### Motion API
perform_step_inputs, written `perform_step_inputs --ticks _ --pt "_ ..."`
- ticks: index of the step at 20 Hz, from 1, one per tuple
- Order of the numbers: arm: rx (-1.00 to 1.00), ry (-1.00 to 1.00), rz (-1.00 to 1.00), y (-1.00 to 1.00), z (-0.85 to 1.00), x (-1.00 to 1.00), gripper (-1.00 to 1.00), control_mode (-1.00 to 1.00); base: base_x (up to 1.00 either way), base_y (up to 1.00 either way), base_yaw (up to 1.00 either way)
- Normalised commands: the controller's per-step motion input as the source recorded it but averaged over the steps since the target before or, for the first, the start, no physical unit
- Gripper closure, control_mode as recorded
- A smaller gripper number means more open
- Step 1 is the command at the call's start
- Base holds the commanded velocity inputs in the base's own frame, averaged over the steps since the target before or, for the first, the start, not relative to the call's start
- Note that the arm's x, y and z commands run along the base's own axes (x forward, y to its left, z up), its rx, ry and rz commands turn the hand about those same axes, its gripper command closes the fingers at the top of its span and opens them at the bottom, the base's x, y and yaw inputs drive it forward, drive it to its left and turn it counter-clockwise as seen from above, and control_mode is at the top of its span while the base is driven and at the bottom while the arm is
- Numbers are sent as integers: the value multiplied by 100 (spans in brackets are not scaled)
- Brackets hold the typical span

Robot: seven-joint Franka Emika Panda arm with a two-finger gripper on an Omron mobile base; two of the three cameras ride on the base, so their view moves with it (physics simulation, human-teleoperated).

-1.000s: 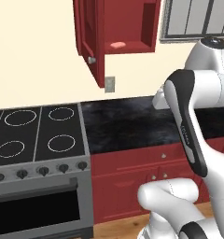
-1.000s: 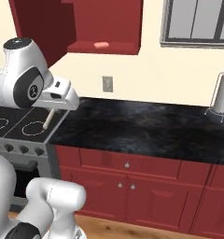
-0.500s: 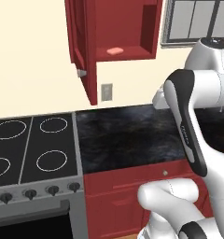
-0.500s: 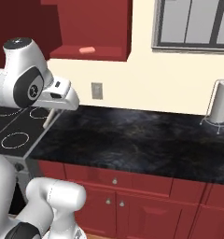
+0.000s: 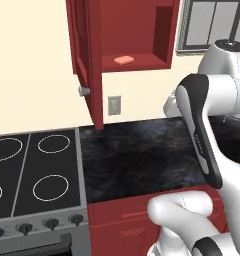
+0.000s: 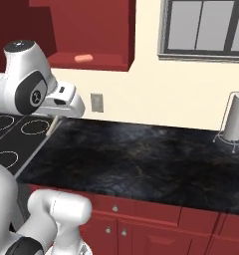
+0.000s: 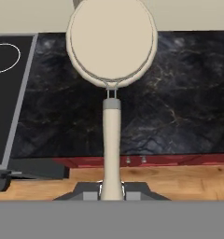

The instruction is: Pick up the bar soap and dish brush from the sink, and place them back in the cabinet, and close the cabinet door.

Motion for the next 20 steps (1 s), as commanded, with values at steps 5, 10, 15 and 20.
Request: perform_step_inputs --ticks 5,10,15,20 --pt "0 0 0 0 0 0 100 100 41 -13 0" --pt "0 0 0 0 0 0 100 100 43 -16 0" --pt "0 0 0 0 0 0 100 100 40 -14 0" --pt "0 0 0 0 0 0 100 100 39 -13 0"
